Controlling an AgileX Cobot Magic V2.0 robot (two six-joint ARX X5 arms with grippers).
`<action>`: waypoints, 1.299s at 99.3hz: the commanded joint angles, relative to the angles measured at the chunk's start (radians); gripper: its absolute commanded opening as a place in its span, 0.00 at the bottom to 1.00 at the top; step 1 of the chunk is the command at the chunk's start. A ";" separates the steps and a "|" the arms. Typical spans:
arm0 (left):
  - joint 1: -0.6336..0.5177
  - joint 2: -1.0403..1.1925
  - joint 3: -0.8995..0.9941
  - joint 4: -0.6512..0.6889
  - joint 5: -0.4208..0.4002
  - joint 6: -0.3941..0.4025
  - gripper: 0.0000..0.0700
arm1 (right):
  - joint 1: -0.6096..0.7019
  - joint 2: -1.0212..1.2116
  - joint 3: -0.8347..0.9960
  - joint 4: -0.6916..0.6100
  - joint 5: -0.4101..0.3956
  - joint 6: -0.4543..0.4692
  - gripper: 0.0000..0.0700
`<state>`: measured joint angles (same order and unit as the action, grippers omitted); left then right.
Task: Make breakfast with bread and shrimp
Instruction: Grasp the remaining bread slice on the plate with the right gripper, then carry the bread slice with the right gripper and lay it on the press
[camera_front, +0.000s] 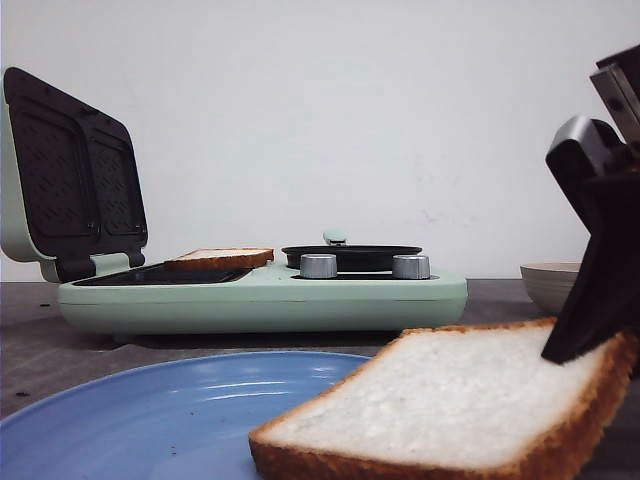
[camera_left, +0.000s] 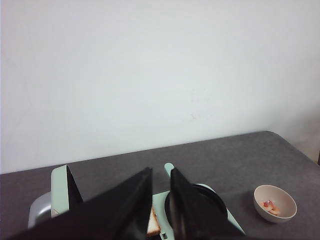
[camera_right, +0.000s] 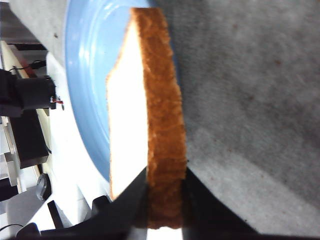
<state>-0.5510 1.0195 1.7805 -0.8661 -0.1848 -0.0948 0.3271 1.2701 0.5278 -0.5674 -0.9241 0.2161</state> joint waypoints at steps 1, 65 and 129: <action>-0.008 0.006 0.013 0.006 -0.002 0.005 0.01 | 0.006 -0.005 0.031 -0.005 0.001 -0.020 0.00; -0.008 0.006 0.013 0.021 -0.001 0.001 0.01 | 0.129 -0.020 0.412 0.727 0.170 0.611 0.00; -0.026 0.005 0.013 0.014 -0.001 0.003 0.01 | 0.406 0.483 0.630 0.930 0.549 0.835 0.00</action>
<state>-0.5640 1.0195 1.7790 -0.8581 -0.1848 -0.0952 0.7109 1.7191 1.1229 0.3424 -0.3988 1.0222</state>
